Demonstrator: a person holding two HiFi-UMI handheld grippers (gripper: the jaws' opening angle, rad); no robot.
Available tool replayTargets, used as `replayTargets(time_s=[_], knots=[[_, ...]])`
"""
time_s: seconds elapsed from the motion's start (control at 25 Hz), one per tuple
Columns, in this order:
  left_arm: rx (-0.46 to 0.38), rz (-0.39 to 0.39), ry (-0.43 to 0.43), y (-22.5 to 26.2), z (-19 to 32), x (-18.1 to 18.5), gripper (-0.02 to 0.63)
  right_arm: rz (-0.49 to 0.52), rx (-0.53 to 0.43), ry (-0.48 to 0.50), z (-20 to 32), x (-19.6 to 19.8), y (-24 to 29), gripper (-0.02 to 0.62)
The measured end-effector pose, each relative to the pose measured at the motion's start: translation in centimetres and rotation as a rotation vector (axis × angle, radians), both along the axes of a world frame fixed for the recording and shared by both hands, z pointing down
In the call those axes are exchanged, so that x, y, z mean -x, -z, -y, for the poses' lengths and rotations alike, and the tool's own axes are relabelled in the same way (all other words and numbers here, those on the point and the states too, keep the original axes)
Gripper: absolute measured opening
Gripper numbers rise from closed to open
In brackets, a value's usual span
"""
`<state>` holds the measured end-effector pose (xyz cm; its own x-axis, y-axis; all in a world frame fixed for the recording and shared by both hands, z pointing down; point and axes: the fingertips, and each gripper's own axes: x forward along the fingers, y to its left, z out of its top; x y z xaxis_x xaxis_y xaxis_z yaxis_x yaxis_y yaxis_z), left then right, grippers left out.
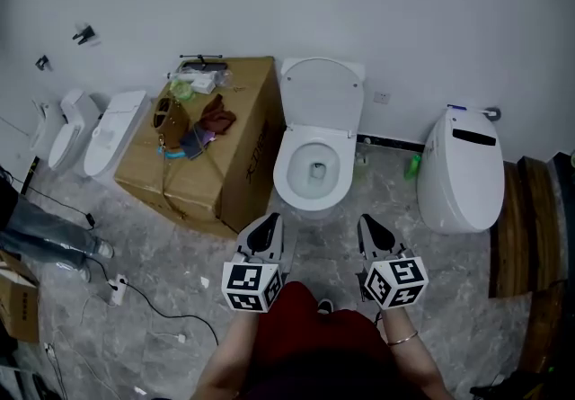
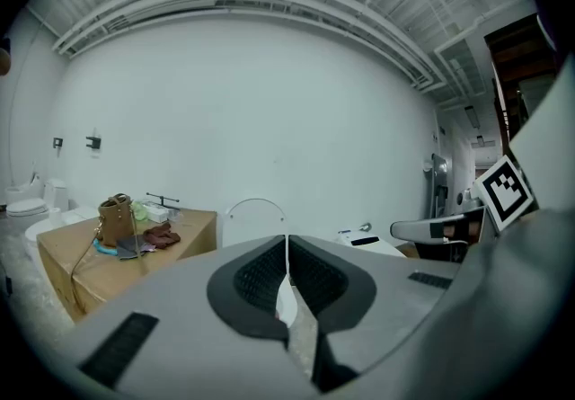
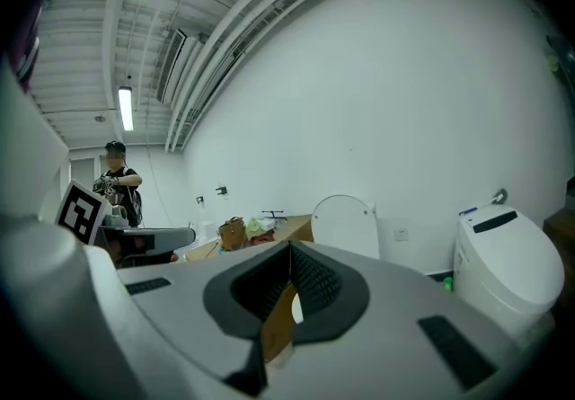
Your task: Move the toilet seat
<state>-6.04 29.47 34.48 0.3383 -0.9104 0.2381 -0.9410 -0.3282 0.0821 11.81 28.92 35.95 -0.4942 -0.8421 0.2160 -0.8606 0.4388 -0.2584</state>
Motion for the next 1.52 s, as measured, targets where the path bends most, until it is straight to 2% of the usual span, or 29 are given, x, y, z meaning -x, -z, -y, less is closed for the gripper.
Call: replayTargets(time_s=[0.32,0.68,1.12,1.28,1.52], knots=[[0.013,0.018,-0.001,-0.3,3.6,-0.5,0.028,-0.022,0.007,-0.016,3.1,-0.9,-0.4,0.017],[0.076,0.0,-0.028,-3.1,9.6,1.0,0.029,-0.051,0.055,-0.026,8.9,0.8,-2.5,0.018],[0.213,-0.023,-0.048,-8.2,18.7,4.3,0.048,-0.04,0.247,-0.058,17.1,3.4,-8.1,0.024],[0.281,-0.043,-0.053,-10.3,21.9,5.7,0.069,-0.021,0.328,-0.074,19.7,4.6,-10.2,0.09],[0.391,-0.063,-0.057,-13.9,25.4,7.5,0.083,-0.022,0.443,-0.097,22.8,5.4,-13.2,0.154]])
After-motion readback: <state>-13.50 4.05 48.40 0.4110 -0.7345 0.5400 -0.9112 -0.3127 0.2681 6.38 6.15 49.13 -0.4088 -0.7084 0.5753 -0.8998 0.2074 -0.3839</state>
